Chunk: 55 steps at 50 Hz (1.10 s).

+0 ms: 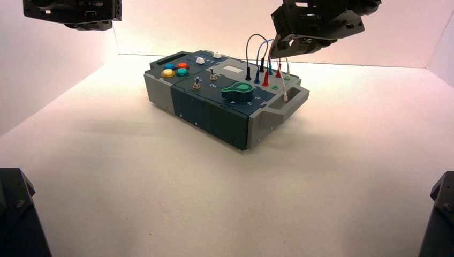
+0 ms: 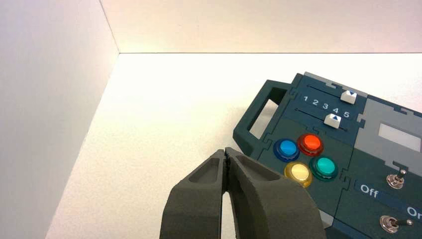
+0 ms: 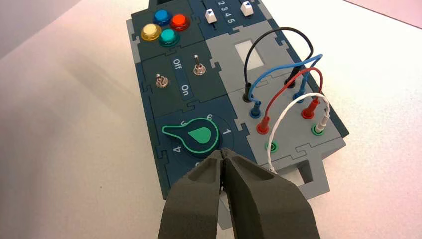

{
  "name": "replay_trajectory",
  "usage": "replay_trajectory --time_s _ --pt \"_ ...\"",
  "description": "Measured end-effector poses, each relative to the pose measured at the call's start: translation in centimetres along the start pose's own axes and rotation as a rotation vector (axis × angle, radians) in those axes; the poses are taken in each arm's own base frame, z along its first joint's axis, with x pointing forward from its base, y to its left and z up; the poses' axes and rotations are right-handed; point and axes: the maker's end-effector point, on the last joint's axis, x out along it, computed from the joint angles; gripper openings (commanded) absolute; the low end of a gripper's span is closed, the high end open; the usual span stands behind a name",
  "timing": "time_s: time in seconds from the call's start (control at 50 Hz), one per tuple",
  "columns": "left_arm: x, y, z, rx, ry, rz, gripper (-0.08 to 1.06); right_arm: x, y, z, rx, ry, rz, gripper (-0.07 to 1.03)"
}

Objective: Pull the red wire.

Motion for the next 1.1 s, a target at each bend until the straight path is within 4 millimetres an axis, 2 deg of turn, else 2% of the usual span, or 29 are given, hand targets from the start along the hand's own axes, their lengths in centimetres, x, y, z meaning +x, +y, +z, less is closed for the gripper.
replay_trajectory --time_s 1.1 --pt "-0.03 0.00 0.05 0.004 -0.002 0.000 -0.03 0.03 0.08 -0.39 -0.003 0.024 0.004 -0.02"
